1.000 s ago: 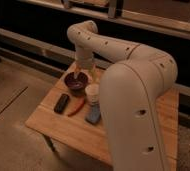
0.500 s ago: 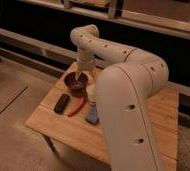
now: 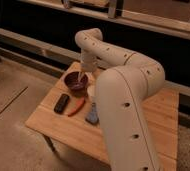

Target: Pick up the ceramic bowl

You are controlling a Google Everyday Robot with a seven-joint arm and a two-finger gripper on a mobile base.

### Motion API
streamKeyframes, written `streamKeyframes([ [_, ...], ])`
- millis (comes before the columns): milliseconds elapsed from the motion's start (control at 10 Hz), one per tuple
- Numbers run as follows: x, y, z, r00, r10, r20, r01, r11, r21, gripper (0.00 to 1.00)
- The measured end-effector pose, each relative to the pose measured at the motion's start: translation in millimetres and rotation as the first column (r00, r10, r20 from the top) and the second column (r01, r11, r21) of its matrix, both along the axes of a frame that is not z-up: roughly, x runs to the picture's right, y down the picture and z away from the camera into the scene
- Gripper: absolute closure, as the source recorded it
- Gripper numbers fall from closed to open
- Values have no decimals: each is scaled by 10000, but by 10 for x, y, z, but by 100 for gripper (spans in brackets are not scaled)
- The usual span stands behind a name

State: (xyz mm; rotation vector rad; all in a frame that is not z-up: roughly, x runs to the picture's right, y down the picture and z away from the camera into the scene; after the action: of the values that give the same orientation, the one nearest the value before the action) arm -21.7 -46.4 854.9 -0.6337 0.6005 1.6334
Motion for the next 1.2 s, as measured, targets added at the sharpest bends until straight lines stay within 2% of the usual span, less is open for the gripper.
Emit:
streamKeyframes([
  [300,-144,95,199,9967,377,715,-367,9992,-147,35],
  [500,-287,119,294,9931,277,1136,-261,9995,-152,35],
  [900,-334,265,424,9910,75,1336,-12,9989,-471,35],
  [1000,-318,297,446,9915,54,1298,14,9986,-528,37],
  [1100,-286,320,467,9926,-16,1214,81,9986,-529,45],
  [1200,-263,339,488,9939,-28,1105,86,9986,-517,57],
])
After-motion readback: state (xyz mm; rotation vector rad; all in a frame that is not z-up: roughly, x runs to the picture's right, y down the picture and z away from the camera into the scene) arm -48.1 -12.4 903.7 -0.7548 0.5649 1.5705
